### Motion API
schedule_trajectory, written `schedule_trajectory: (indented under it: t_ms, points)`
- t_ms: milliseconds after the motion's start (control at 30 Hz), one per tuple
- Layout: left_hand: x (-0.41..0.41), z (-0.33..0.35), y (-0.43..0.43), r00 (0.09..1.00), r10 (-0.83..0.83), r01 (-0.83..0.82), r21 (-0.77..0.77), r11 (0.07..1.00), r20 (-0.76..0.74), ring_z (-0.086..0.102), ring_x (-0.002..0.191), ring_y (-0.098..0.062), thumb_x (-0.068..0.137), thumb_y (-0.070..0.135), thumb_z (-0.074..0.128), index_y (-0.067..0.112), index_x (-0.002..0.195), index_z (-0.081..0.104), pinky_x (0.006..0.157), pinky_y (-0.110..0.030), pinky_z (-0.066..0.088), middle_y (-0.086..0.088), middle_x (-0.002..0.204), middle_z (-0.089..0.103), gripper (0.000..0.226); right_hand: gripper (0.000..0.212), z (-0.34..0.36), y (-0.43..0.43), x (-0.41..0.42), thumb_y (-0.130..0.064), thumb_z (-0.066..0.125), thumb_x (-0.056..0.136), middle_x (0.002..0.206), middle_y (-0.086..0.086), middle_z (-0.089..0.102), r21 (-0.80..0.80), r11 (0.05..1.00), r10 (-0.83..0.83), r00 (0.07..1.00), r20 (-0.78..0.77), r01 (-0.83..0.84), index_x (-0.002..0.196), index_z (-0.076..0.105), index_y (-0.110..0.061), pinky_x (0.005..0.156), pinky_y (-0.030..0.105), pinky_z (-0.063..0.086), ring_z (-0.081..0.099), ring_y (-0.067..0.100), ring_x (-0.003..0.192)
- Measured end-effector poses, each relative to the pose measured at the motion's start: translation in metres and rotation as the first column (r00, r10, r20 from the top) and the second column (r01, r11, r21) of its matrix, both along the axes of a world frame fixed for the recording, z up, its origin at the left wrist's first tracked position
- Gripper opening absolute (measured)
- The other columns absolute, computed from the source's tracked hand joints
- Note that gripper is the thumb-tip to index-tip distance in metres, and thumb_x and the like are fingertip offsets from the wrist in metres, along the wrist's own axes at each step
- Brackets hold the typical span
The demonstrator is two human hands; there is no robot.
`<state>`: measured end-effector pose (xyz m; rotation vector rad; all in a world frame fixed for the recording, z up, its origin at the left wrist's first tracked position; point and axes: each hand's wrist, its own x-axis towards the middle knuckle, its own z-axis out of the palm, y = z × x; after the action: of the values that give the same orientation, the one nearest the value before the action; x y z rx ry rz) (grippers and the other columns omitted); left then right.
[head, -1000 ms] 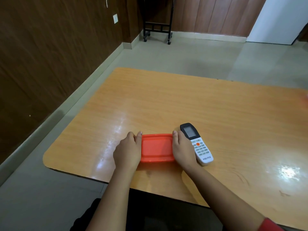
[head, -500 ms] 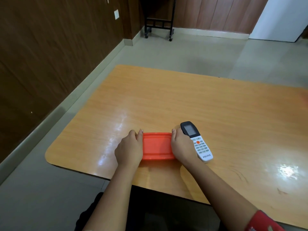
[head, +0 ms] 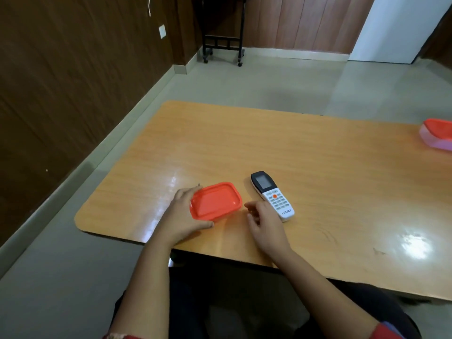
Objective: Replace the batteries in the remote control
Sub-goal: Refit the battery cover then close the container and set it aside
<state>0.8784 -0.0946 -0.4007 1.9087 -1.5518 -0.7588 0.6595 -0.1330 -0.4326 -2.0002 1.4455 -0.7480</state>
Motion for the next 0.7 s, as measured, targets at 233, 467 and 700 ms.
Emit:
schedule_trajectory:
  t_ms: [233, 467, 700]
  points:
    - [0.027, 0.007, 0.024, 0.815, 0.579, -0.567, -0.188, 0.802, 0.012, 0.057, 0.109, -0.028, 0.057, 0.046, 0.086, 0.02, 0.137, 0.046, 0.089, -0.04, 0.051, -0.007, 0.132, 0.045, 0.093, 0.044, -0.009, 0.011, 0.005, -0.034, 0.04, 0.098, 0.15, -0.008, 0.038, -0.091, 0.971, 0.186, 0.936, -0.299, -0.222, 0.14, 0.044, -0.023, 0.117, 0.029, 0.02, 0.028, 0.012, 0.141]
    - [0.083, 0.0, 0.041, 0.687, 0.723, -0.689, -0.248, 0.681, 0.077, 0.046, 0.12, -0.035, 0.058, 0.042, 0.086, 0.017, 0.139, 0.043, 0.095, -0.048, 0.048, -0.013, 0.134, 0.042, 0.095, 0.045, -0.007, 0.013, 0.004, -0.035, 0.039, 0.098, 0.153, -0.012, 0.034, -0.044, 0.976, 0.193, 0.938, -0.288, -0.214, 0.142, 0.041, -0.026, 0.115, 0.027, 0.021, 0.022, 0.007, 0.143]
    - [0.108, -0.007, 0.04, 0.639, 0.762, -0.736, -0.205, 0.646, 0.108, 0.049, 0.117, -0.039, 0.063, 0.052, 0.08, 0.01, 0.138, 0.041, 0.092, -0.053, 0.05, -0.017, 0.133, 0.042, 0.095, 0.043, -0.005, 0.013, 0.002, -0.036, 0.042, 0.098, 0.151, -0.015, 0.036, -0.046, 0.978, 0.187, 0.947, -0.262, -0.205, 0.14, 0.044, -0.029, 0.114, 0.027, 0.027, 0.024, 0.005, 0.142]
